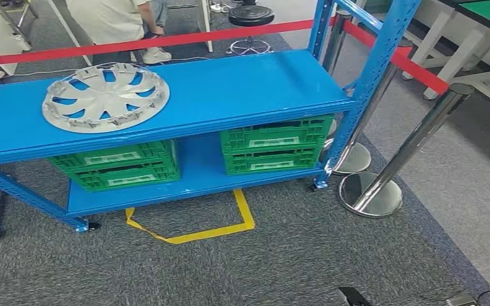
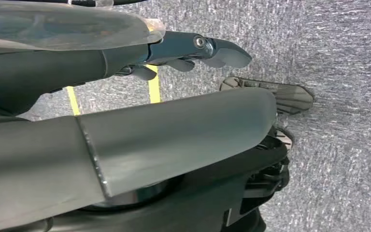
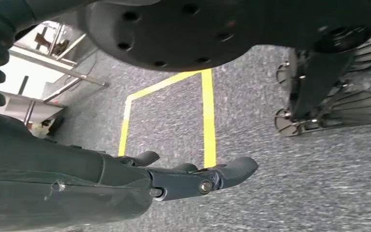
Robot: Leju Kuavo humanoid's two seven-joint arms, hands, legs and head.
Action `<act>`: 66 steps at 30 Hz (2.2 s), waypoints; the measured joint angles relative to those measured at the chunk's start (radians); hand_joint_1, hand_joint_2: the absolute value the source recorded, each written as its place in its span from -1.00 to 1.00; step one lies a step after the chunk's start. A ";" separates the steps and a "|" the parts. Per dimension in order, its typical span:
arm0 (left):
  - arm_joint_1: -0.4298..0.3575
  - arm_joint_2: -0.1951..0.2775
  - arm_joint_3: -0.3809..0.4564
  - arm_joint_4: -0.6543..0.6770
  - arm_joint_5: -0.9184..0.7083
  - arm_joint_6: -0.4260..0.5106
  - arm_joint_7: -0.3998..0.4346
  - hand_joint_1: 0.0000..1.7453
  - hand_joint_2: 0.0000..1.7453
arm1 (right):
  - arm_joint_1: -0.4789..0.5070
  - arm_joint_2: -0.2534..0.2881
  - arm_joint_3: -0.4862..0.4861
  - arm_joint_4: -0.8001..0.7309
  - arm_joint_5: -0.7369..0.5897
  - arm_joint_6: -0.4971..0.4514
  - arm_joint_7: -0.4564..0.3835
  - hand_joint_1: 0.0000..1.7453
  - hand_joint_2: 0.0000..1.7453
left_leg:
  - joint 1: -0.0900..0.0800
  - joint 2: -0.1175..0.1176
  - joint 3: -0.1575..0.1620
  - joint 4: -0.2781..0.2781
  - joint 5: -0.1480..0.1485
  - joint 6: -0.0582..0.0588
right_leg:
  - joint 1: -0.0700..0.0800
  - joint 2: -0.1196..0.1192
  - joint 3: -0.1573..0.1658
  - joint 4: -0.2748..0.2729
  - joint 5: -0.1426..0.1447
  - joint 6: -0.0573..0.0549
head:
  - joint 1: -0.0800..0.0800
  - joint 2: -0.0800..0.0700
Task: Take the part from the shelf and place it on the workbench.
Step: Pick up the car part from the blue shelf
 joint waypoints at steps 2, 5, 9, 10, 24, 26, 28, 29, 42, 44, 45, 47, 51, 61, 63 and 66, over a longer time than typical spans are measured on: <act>-0.006 0.003 -0.023 0.003 0.017 0.004 0.001 -1.00 -1.00 | -0.009 -0.002 0.012 0.003 -0.016 -0.004 -0.001 -1.00 1.00 | 0.000 0.000 0.000 0.000 0.000 0.000 | 0.000 0.000 0.000 0.000 0.000 0.000 | 0.000 0.000; -0.025 0.012 -0.093 0.014 0.059 0.015 0.009 -1.00 -1.00 | -0.046 -0.009 0.051 0.010 -0.060 -0.018 -0.022 -1.00 1.00 | 0.000 0.000 0.000 0.000 0.001 0.000 | 0.000 0.000 0.001 0.000 0.001 0.000 | 0.000 0.000; -0.050 0.021 -0.178 0.026 0.100 0.029 0.014 -1.00 -1.00 | -0.131 -0.023 0.091 0.011 -0.104 -0.043 -0.089 -1.00 1.00 | 0.000 0.000 0.000 0.000 0.002 0.000 | 0.000 0.000 0.001 0.000 0.002 0.001 | 0.000 0.000; -0.057 0.023 -0.197 0.029 0.107 0.032 0.014 -1.00 -1.00 | -0.156 -0.027 0.099 0.010 -0.112 -0.051 -0.106 -1.00 1.00 | 0.000 0.000 0.000 0.000 0.003 0.000 | 0.000 0.000 0.001 0.000 0.002 0.001 | 0.000 0.000; -0.105 0.039 -0.405 0.058 0.190 0.056 0.014 -1.00 -1.00 | -0.332 -0.073 0.139 -0.219 -0.028 -0.176 -0.263 -1.00 1.00 | 0.000 0.000 0.000 0.000 0.005 0.000 | 0.000 0.000 0.001 0.000 0.004 0.000 | 0.000 0.000; -0.107 0.040 -0.415 0.060 0.197 0.057 0.014 -1.00 -1.00 | -0.336 -0.074 0.138 -0.254 -0.003 -0.185 -0.265 -1.00 1.00 | 0.000 -0.001 0.000 0.000 0.005 0.000 | 0.000 -0.001 0.001 0.000 0.004 0.000 | -0.001 0.000; -0.107 0.041 -0.422 0.060 0.203 0.058 0.014 -1.00 -1.00 | -0.337 -0.074 0.136 -0.289 0.019 -0.190 -0.267 -1.00 0.50 | 0.000 -0.001 -0.001 0.000 0.005 0.000 | 0.000 -0.001 0.001 0.000 0.004 0.000 | 0.000 0.000; -0.108 0.041 -0.428 0.061 0.207 0.059 0.014 -1.00 -1.00 | -0.338 -0.074 0.134 -0.317 0.035 -0.193 -0.270 -1.00 0.00 | 0.000 -0.001 -0.001 0.000 0.005 0.000 | 0.000 -0.001 0.001 0.001 0.004 0.000 | 0.000 0.000; -0.116 0.049 -0.479 0.070 0.268 0.069 0.001 -1.00 1.00 | -0.363 -0.070 0.122 -0.659 0.293 -0.160 -0.334 -1.00 -1.00 | 0.000 -0.001 -0.001 0.000 0.006 -0.001 | 0.000 -0.001 0.001 0.001 0.004 -0.001 | -0.001 0.000; -0.117 0.051 -0.485 0.072 0.278 0.068 -0.003 -1.00 1.00 | -0.365 -0.068 0.122 -0.713 0.332 -0.145 -0.353 -1.00 -1.00 | 0.000 -0.001 -0.001 0.000 0.006 -0.001 | 0.001 -0.002 0.001 0.001 0.004 -0.001 | -0.001 0.000; -0.117 0.051 -0.487 0.073 0.281 0.068 -0.004 -1.00 1.00 | -0.365 -0.067 0.122 -0.736 0.349 -0.140 -0.361 -1.00 -1.00 | 0.000 -0.001 -0.001 0.000 0.006 -0.001 | 0.001 -0.002 0.000 0.001 0.004 -0.001 | -0.001 0.000; -0.118 0.051 -0.490 0.074 0.285 0.068 -0.004 -1.00 1.00 | -0.363 -0.066 0.122 -0.767 0.372 -0.134 -0.370 -1.00 -1.00 | 0.000 -0.001 -0.001 0.000 0.006 -0.001 | 0.000 -0.002 0.000 0.001 0.004 -0.001 | -0.001 0.000; -0.119 0.051 -0.495 0.077 0.286 0.067 -0.004 -1.00 0.00 | -0.354 -0.066 0.122 -0.832 0.403 -0.123 -0.385 -1.00 -1.00 | 0.000 -0.001 -0.001 0.000 0.006 -0.001 | 0.000 -0.001 0.000 0.001 0.004 -0.001 | 0.000 0.000; -0.123 0.052 -0.496 0.080 0.299 0.055 -0.019 -1.00 -1.00 | -0.327 -0.066 0.121 -0.929 0.436 -0.074 -0.426 -1.00 -1.00 | 0.000 -0.001 -0.001 0.000 0.006 -0.001 | 0.000 -0.001 0.000 0.001 0.004 -0.001 | -0.001 0.000; -0.122 0.052 -0.496 0.080 0.308 0.049 -0.021 -1.00 -1.00 | -0.323 -0.066 0.122 -0.940 0.452 -0.071 -0.428 -1.00 -1.00 | 0.000 -0.001 -0.001 0.000 0.006 -0.001 | 0.000 -0.001 0.000 0.001 0.004 -0.001 | -0.001 0.000; -0.122 0.052 -0.496 0.080 0.321 0.040 -0.023 -1.00 -1.00 | -0.316 -0.065 0.122 -0.956 0.442 -0.040 -0.435 -1.00 -1.00 | 0.000 -0.001 -0.001 0.000 0.006 -0.001 | 0.000 -0.001 0.000 0.001 0.004 -0.001 | -0.001 0.000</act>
